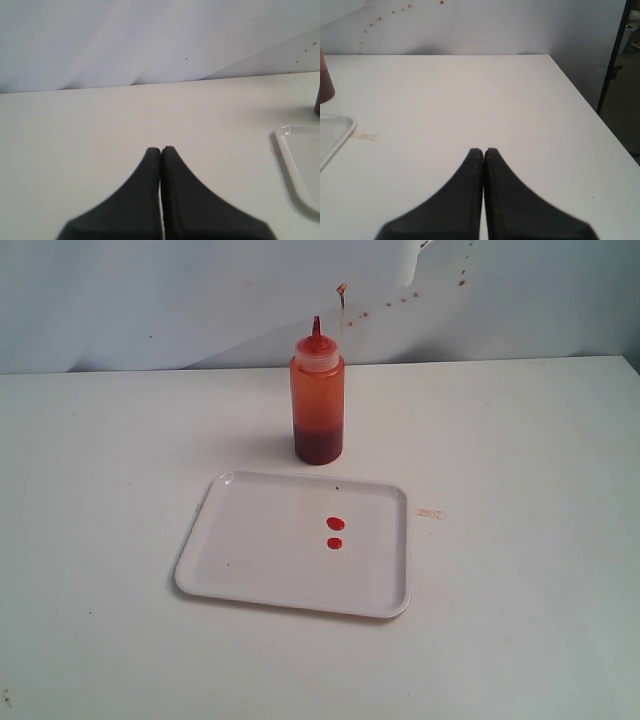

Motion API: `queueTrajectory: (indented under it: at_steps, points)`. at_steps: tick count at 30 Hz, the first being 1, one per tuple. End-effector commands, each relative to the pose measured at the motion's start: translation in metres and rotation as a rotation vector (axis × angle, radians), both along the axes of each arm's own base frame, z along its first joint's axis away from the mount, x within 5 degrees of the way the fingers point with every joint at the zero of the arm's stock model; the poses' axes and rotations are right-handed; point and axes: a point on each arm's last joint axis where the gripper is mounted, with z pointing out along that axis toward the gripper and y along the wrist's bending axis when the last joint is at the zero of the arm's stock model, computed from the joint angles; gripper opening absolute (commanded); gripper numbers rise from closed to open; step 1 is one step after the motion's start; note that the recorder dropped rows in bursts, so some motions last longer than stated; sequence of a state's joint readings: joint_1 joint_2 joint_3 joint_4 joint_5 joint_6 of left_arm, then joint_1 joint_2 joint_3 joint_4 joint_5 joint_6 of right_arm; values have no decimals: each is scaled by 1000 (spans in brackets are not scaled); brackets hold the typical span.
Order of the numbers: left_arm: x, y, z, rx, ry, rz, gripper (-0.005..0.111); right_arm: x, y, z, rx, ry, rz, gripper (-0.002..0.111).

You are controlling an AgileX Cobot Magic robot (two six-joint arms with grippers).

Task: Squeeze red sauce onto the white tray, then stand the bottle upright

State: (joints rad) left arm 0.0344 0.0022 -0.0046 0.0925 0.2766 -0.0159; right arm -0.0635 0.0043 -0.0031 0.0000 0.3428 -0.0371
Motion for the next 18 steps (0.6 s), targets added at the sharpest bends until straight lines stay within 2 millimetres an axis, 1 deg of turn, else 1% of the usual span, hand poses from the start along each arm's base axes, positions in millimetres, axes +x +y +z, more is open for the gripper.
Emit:
queueTrajectory:
  at_steps: [1, 6, 18]
  points:
    - [0, 0, -1, -2, -7, -4, 0, 0, 0, 0, 32, -13, -12, 0]
    - [0, 0, -1, -2, -7, -4, 0, 0, 0, 0, 137, -16, -38, 0]
    - [0, 0, -1, -2, -7, -4, 0, 0, 0, 0, 141, -16, -39, 0]
